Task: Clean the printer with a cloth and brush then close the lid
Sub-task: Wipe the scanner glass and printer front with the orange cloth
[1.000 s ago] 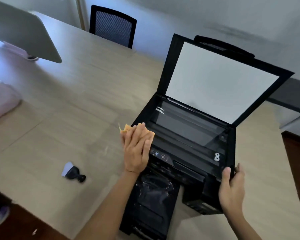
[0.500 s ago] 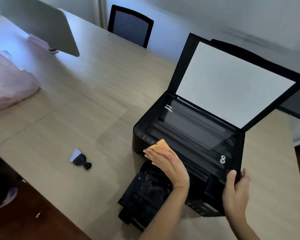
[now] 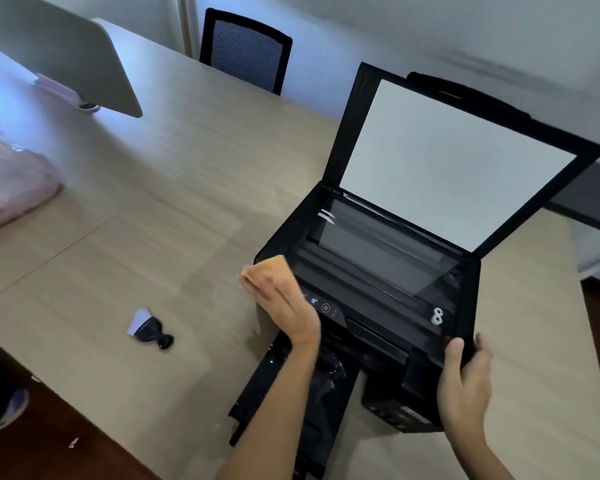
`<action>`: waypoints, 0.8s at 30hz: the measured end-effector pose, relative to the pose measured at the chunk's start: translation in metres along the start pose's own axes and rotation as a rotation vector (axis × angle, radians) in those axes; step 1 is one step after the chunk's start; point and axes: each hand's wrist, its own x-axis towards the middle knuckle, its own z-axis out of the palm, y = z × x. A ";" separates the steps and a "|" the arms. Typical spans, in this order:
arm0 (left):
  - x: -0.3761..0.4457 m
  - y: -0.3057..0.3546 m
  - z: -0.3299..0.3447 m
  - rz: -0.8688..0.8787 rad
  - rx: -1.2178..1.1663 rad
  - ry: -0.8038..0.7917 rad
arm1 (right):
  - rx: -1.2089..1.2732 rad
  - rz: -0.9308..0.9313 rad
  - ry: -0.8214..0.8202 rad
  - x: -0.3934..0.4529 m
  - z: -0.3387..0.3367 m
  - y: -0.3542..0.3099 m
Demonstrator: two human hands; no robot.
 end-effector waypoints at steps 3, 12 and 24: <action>-0.011 0.007 0.003 -0.265 -0.188 0.072 | -0.014 0.007 0.018 -0.001 0.002 0.001; -0.111 0.043 -0.004 -0.995 -0.219 -0.415 | -0.006 0.026 0.011 0.002 -0.001 0.006; -0.143 0.059 0.004 -0.329 0.241 -0.560 | 0.012 0.017 0.047 0.001 0.001 0.000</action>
